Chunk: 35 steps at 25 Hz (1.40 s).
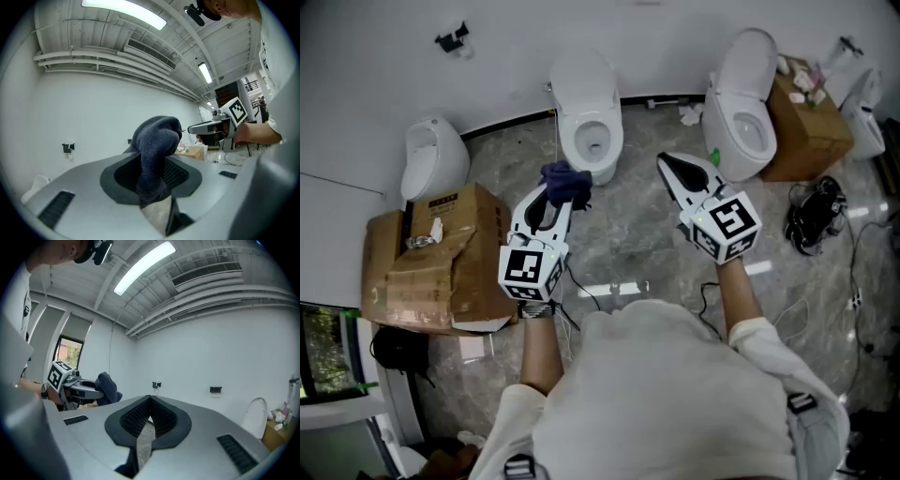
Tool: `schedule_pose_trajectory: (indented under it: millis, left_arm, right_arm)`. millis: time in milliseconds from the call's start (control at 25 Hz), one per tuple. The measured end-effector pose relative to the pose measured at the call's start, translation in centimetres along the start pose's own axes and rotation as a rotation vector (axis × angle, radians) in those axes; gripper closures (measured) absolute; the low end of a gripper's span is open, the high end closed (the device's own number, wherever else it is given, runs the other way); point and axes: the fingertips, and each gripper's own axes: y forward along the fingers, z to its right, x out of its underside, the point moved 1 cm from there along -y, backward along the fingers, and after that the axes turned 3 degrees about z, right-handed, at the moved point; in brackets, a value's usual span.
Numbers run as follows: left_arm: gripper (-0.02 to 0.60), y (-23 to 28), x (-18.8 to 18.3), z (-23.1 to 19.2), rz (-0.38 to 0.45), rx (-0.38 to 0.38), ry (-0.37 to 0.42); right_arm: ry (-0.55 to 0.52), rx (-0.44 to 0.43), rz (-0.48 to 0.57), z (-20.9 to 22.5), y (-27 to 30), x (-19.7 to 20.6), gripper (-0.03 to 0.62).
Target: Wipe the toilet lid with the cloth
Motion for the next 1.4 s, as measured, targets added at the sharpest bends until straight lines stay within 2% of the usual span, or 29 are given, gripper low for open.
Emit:
schedule_pose_trajectory:
  millis: [320, 640, 920, 1120, 1400]
  left_arm:
    - [0.465, 1.8, -0.1, 1.3, -0.012, -0.001, 0.014]
    - [0.465, 3.8, -0.3, 2.9, -0.022, -0.018, 0.037]
    - [0.465, 5.4, 0.6, 2.7, -0.038, -0.033, 0.025]
    - [0.465, 7.1, 2.1, 1.0, -0.051, -0.026, 0.004]
    - [0.465, 12.0, 3.0, -5.2, -0.010, -0.019, -0.011]
  right_arm:
    - [0.089, -0.027, 0.027, 2.2, -0.7, 0.7, 0.565]
    - [0.084, -0.056, 0.032, 4.6, -1.5, 1.6, 0.565]
    - [0.086, -0.074, 0.028, 6.0, -0.1, 2.6, 0.565]
    - [0.081, -0.088, 0.020, 6.9, 2.8, 3.1, 0.565]
    - [0.048, -0.056, 0.029, 9.9, 9.3, 3.2, 0.565]
